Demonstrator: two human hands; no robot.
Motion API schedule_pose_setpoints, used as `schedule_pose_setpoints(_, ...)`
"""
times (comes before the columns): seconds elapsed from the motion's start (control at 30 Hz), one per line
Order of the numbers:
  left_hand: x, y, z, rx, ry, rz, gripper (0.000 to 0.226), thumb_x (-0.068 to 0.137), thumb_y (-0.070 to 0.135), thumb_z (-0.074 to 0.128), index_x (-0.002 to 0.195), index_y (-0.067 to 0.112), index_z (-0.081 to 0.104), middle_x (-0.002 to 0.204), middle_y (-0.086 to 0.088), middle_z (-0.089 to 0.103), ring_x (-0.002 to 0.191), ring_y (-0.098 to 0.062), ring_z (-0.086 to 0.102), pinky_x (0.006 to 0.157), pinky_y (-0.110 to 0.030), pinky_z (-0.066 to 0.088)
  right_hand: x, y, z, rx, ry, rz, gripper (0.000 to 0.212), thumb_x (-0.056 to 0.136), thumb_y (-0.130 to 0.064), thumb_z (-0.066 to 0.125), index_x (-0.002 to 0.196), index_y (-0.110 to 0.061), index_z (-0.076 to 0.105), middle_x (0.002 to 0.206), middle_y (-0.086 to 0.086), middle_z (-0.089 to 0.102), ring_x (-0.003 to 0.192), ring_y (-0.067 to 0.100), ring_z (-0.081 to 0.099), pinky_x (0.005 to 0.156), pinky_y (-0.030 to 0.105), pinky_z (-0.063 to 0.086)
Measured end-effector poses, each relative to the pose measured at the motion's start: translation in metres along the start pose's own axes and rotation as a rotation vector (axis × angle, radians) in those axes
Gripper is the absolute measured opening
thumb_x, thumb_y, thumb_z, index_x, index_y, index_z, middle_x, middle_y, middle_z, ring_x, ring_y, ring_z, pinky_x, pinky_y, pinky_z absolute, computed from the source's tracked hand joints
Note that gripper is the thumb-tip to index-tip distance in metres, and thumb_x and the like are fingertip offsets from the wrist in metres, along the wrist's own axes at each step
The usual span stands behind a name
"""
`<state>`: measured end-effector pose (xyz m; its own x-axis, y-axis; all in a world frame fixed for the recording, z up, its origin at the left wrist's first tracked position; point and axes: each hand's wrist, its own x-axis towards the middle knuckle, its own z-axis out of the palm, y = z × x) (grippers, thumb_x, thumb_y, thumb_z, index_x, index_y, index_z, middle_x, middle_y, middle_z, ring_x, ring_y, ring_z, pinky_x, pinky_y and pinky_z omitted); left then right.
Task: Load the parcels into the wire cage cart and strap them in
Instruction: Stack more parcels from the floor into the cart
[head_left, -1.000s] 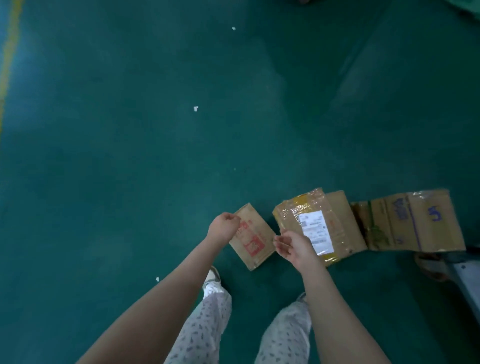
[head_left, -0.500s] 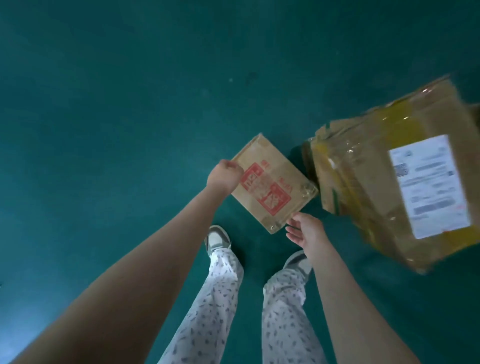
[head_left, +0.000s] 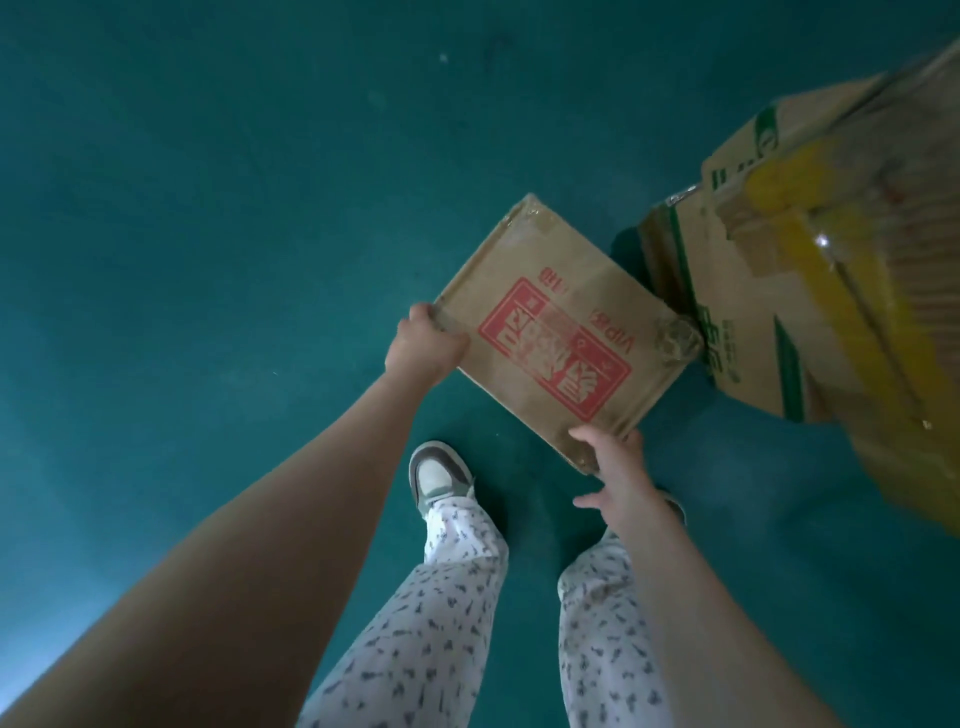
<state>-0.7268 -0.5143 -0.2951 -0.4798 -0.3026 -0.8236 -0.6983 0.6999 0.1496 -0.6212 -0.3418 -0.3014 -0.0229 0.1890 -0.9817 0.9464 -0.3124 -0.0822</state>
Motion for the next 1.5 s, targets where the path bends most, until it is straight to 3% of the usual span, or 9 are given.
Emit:
schedule_pose_setpoints(0.23, -0.065, 0.023, -0.062, -0.083, 0.140, 0.006, 0.045, 0.088, 0.031, 0.051, 0.128, 0.018, 0.035, 0.126, -0.007, 0.049, 0.119, -0.034, 0.042, 0.090, -0.037, 0.039, -0.087, -0.015, 0.007, 0.077, -0.032, 0.003, 0.077, 0.089, -0.012, 0.060, 0.148, -0.025, 0.012, 0.148, 0.008, 0.030, 0.132, 0.034, 0.035, 0.100, 0.061, 0.039)
schedule_pose_setpoints(0.47, -0.170, 0.041, -0.172, -0.289, 0.278, 0.020, 0.049, 0.089, 0.029, 0.051, 0.132, 0.016, 0.033, 0.130, -0.009, 0.045, 0.122, -0.035, 0.037, 0.094, -0.040, 0.036, -0.231, -0.060, 0.018, -0.003, -0.156, -0.176, 0.078, 0.091, -0.011, 0.057, 0.149, -0.023, 0.005, 0.145, 0.006, 0.033, 0.129, 0.031, 0.037, 0.105, 0.061, 0.033)
schedule_pose_setpoints(0.67, -0.274, 0.049, -0.273, -0.474, 0.372, 0.110, 0.048, 0.082, 0.032, 0.051, 0.126, 0.018, 0.036, 0.123, -0.009, 0.050, 0.115, -0.034, 0.046, 0.100, -0.047, 0.041, -0.359, -0.097, 0.012, -0.066, -0.224, -0.380, 0.074, 0.091, -0.012, 0.057, 0.147, -0.021, 0.010, 0.121, 0.000, 0.039, 0.103, 0.019, 0.040, 0.101, 0.055, 0.040)
schedule_pose_setpoints(0.83, -0.357, 0.052, -0.330, -0.615, 0.416, 0.245, 0.045, 0.069, 0.036, 0.049, 0.110, 0.025, 0.037, 0.117, -0.006, 0.050, 0.111, -0.032, 0.049, 0.098, -0.050, 0.042, -0.444, -0.108, 0.005, 0.002, -0.243, -0.528, 0.075, 0.089, -0.015, 0.059, 0.148, -0.024, 0.012, 0.140, 0.002, 0.040, 0.109, 0.020, 0.043, 0.101, 0.058, 0.037)
schedule_pose_setpoints(0.97, -0.422, 0.061, -0.354, -0.703, 0.417, 0.379, 0.048, 0.065, 0.038, 0.049, 0.111, 0.027, 0.041, 0.118, -0.005, 0.052, 0.113, -0.030, 0.048, 0.099, -0.049, 0.040, -0.501, -0.111, -0.021, 0.117, -0.252, -0.592, 0.078, 0.089, -0.014, 0.060, 0.148, -0.027, 0.012, 0.144, -0.001, 0.036, 0.130, 0.029, 0.038, 0.099, 0.068, 0.033)
schedule_pose_setpoints(1.07, -0.461, 0.071, -0.355, -0.706, 0.399, 0.466, 0.040, 0.075, 0.034, 0.052, 0.113, 0.029, 0.041, 0.121, -0.006, 0.050, 0.115, -0.030, 0.045, 0.100, -0.050, 0.039, -0.533, -0.107, -0.050, 0.218, -0.245, -0.651, 0.074, 0.089, -0.011, 0.061, 0.147, -0.023, 0.016, 0.145, 0.002, 0.035, 0.133, 0.031, 0.036, 0.099, 0.071, 0.031)
schedule_pose_setpoints(1.23, -0.518, 0.088, -0.336, -0.723, 0.248, 0.626, 0.040, 0.071, 0.039, 0.053, 0.109, 0.032, 0.041, 0.115, -0.004, 0.053, 0.113, -0.030, 0.047, 0.097, -0.050, 0.042, -0.571, -0.093, -0.120, 0.326, -0.154, -0.754, 0.072, 0.090, -0.016, 0.058, 0.148, -0.021, 0.017, 0.145, 0.003, 0.036, 0.132, 0.030, 0.037, 0.097, 0.066, 0.037)
schedule_pose_setpoints(1.33, -0.550, 0.099, -0.310, -0.719, 0.136, 0.759, 0.032, 0.085, 0.029, 0.055, 0.114, 0.028, 0.041, 0.103, 0.000, 0.055, 0.102, -0.023, 0.051, 0.088, -0.040, 0.042, -0.591, -0.068, -0.170, 0.417, -0.092, -0.800, 0.072, 0.090, -0.017, 0.058, 0.149, -0.023, 0.018, 0.144, 0.003, 0.037, 0.131, 0.029, 0.037, 0.094, 0.064, 0.039)
schedule_pose_setpoints(1.5, -0.607, 0.105, -0.259, -0.715, -0.032, 0.906, 0.029, 0.089, 0.026, 0.054, 0.116, 0.024, 0.043, 0.096, 0.004, 0.053, 0.089, -0.019, 0.051, 0.078, -0.035, 0.041, -0.614, -0.015, -0.254, 0.517, -0.014, -0.852, 0.065, 0.086, -0.020, 0.063, 0.143, -0.026, 0.032, 0.140, 0.003, 0.044, 0.129, 0.031, 0.039, 0.094, 0.067, 0.039)
